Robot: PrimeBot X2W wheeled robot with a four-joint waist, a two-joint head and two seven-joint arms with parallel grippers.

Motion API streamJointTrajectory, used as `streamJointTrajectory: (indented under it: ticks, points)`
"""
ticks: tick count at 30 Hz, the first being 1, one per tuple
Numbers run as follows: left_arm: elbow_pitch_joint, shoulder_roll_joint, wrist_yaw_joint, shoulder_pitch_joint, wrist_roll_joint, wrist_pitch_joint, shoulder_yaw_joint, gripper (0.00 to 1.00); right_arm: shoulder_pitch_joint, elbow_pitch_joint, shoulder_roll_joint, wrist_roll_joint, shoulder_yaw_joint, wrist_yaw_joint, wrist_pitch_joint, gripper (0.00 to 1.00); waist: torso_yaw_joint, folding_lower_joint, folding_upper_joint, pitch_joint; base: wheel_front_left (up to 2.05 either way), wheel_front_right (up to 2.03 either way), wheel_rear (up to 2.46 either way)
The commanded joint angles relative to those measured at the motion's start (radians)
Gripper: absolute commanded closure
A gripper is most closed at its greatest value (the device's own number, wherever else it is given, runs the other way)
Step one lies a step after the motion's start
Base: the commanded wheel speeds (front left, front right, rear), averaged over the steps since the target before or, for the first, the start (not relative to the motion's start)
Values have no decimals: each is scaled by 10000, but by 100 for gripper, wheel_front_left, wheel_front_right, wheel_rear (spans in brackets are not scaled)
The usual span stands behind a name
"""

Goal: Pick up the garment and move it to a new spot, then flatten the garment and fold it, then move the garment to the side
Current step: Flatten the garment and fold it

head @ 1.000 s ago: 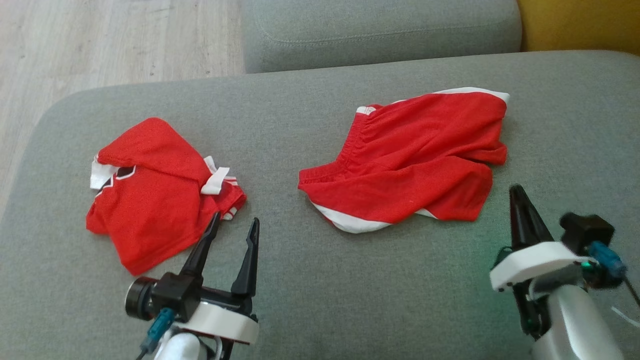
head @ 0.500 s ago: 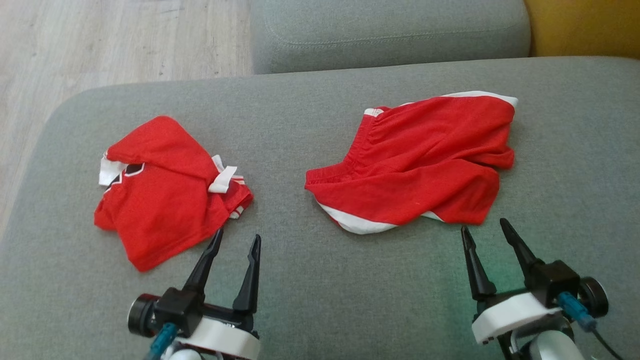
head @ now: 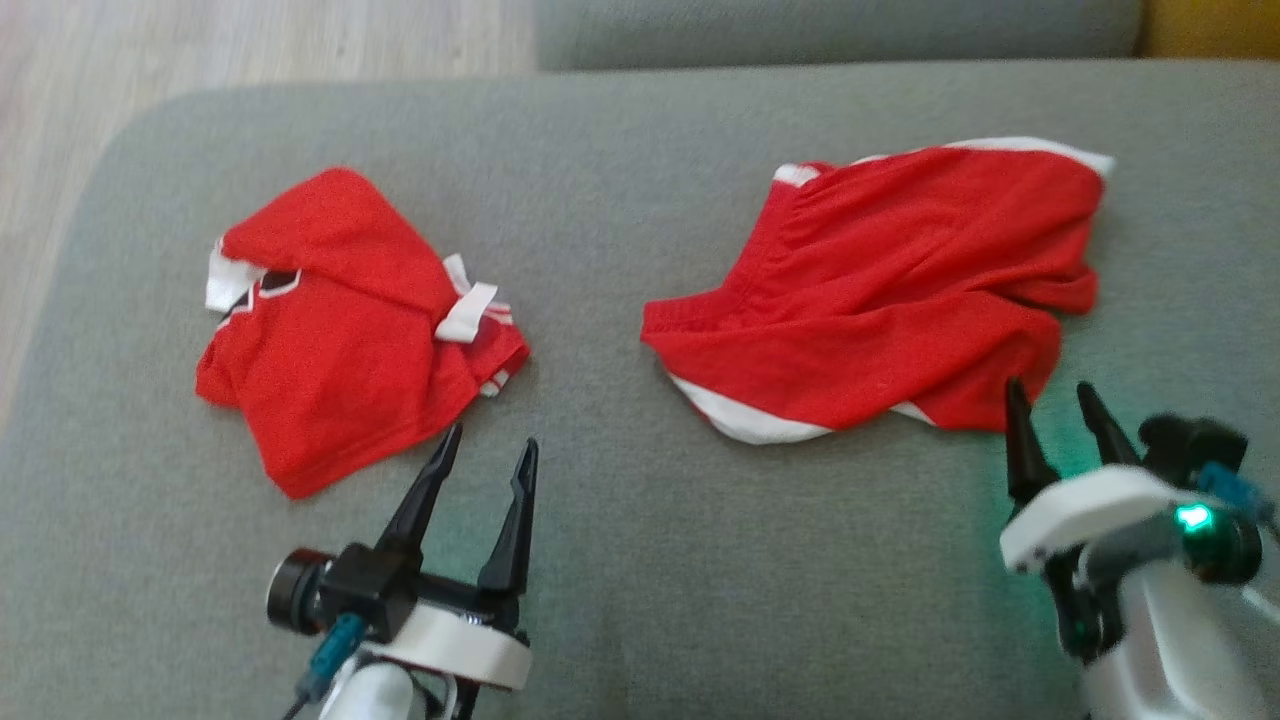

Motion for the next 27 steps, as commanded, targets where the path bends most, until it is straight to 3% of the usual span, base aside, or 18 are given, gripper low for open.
streamJointTrajectory:
  ticks: [1,8,9,10,11,19,27]
  points:
    - [-238,-32,-32,-511,85,-95,178,0,-651,106,-49,195,81,-7,119,0,258,-1,0,408,0,0,0]
    - [-150,-33,-90,-873,102,-95,104,0,-1755,2180,-49,210,-119,-7,553,0,549,-1,0,803,0,0,0]
    - [-138,-33,-94,-894,98,-95,112,0,-1847,2378,-49,193,-62,-7,531,21,558,-1,0,813,0,0,0]
    - [-126,-33,-96,-907,94,-95,125,0,-1931,2522,-49,177,-9,-7,435,82,555,-1,0,811,0,0,0]
    - [-109,-34,-98,-916,91,-95,142,0,-2006,2591,-49,114,48,-7,234,100,542,-1,0,795,0,0,0]
    - [-24,-34,-28,-789,29,-95,248,0,-2050,2536,-49,-907,-95,-7,-943,100,207,-1,0,248,0,0,0]
    - [-97,-35,94,-372,-71,-95,327,0,-1049,882,-109,-2393,-538,-7,-499,100,-269,-1,0,-578,0,0,0]
